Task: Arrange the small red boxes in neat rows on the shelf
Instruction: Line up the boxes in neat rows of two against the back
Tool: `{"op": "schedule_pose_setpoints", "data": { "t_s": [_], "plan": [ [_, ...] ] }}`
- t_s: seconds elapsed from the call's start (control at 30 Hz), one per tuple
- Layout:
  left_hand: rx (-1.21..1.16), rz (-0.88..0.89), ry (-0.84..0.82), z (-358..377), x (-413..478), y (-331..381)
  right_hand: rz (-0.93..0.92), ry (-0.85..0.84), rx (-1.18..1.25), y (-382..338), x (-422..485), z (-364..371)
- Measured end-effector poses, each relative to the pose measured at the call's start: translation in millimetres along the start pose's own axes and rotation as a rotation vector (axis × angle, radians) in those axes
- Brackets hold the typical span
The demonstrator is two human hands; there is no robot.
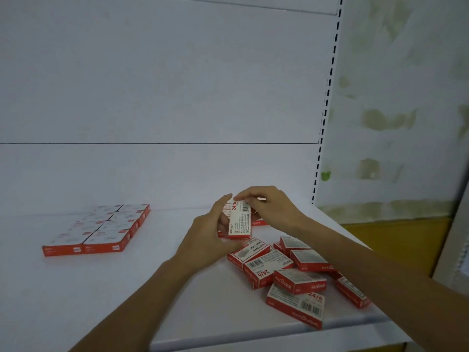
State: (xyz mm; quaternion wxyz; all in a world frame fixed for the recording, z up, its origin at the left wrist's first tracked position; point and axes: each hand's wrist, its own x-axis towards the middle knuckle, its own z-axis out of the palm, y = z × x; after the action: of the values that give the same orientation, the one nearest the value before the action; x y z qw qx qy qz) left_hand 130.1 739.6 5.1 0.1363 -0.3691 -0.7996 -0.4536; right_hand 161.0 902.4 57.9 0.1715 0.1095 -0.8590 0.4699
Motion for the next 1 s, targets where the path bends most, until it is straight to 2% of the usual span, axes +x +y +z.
{"op": "schedule_pose_setpoints", "data": {
  "t_s": [0.17, 0.3, 0.37, 0.47, 0.53, 0.6, 0.7, 0.9, 1.0],
  "plan": [
    [-0.033, -0.009, 0.052, -2.0, -2.8, -0.9, 0.035, -0.035, 0.028, 2.2, -9.5, 12.9],
    [0.005, -0.092, 0.12, -3.2, -2.5, -2.7, 0.021, -0.11, 0.039, 3.9, -16.5, 19.1],
    [0.036, -0.068, 0.137, -3.8, -1.7, -2.5, -0.013, -0.101, -0.007, 2.0, -18.2, 21.8],
    [0.018, -0.022, 0.107, -1.8, -0.8, 0.3, -0.026, -0.067, 0.06, -1.3, -17.3, 22.0],
    [-0.129, -0.09, 0.111, -3.6, -1.2, 7.2, -0.05, -0.046, 0.011, -3.2, -16.6, 19.9],
    [-0.304, -0.155, 0.144, -7.2, -1.2, 11.2, -0.12, 0.013, -0.162, -1.8, -15.8, 16.8],
    [-0.541, -0.17, 0.149, -8.8, 1.2, 10.5, -0.222, 0.112, -0.297, 0.5, -16.2, 14.2],
    [-0.584, -0.26, 0.143, -4.0, 4.4, 5.2, -0.278, 0.165, -0.387, 3.4, -15.3, 11.4],
    [-0.582, -0.287, 0.127, -4.0, 5.3, 4.9, -0.266, 0.162, -0.347, 3.6, -16.6, 8.7]
  ]
}}
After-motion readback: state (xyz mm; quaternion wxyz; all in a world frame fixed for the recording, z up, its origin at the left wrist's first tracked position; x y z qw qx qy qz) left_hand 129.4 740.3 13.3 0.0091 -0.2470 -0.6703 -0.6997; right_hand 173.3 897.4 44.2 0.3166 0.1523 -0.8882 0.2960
